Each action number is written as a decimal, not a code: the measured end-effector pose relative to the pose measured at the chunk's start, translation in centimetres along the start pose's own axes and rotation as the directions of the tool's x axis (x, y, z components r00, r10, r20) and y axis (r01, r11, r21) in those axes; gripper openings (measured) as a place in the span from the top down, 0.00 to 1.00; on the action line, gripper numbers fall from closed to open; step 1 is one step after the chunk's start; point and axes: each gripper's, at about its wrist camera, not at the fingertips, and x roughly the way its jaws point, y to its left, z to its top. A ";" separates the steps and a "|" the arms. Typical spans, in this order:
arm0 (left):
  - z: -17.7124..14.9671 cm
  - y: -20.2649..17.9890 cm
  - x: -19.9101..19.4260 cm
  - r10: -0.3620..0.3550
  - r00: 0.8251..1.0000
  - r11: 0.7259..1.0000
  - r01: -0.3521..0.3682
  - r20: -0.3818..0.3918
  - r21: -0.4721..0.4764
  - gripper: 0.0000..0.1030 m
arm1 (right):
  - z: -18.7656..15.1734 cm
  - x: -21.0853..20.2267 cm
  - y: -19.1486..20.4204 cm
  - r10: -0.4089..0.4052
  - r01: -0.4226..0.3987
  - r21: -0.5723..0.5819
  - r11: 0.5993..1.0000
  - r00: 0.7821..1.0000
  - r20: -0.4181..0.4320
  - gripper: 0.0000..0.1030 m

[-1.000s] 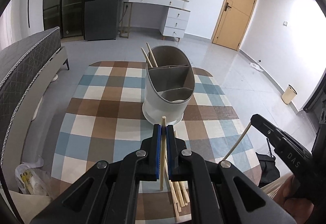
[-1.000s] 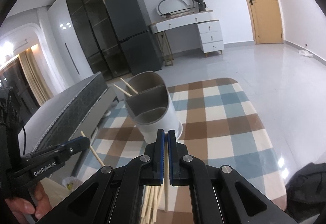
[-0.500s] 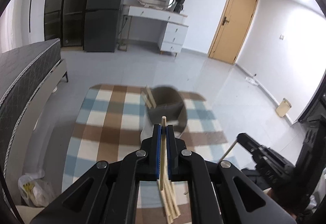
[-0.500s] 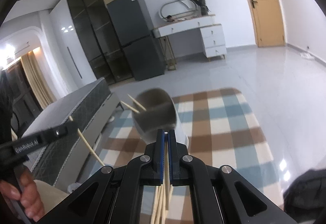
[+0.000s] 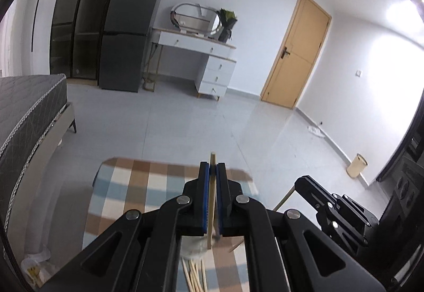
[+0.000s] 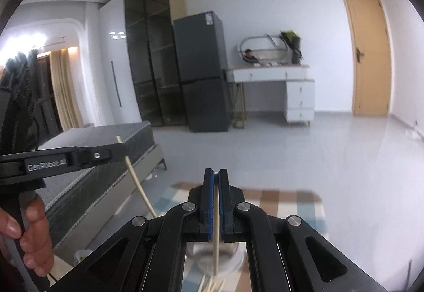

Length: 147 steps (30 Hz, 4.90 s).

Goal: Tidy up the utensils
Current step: 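Raise both tools over the utensil holder and release chopsticks inside, then pull both open tools back from the utensil holder, then lower the right tool to the chopsticks beside the holder and close on several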

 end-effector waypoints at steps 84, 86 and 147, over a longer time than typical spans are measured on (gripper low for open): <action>-13.9 0.8 -8.2 0.331 0.940 0.940 -0.336 0.079 0.053 0.06 | -13.8 -9.1 2.9 -0.075 0.068 0.132 0.989 0.996 0.048 0.00; -14.3 1.1 -7.3 0.328 0.942 0.941 -0.332 0.069 0.068 0.06 | -14.8 -8.9 2.9 -0.079 0.075 0.137 0.988 0.997 0.022 0.00; -22.4 14.0 9.1 0.291 0.758 0.851 -0.484 -0.585 -0.204 0.06 | -24.5 15.3 2.6 0.019 0.068 0.126 0.990 0.811 -0.584 0.77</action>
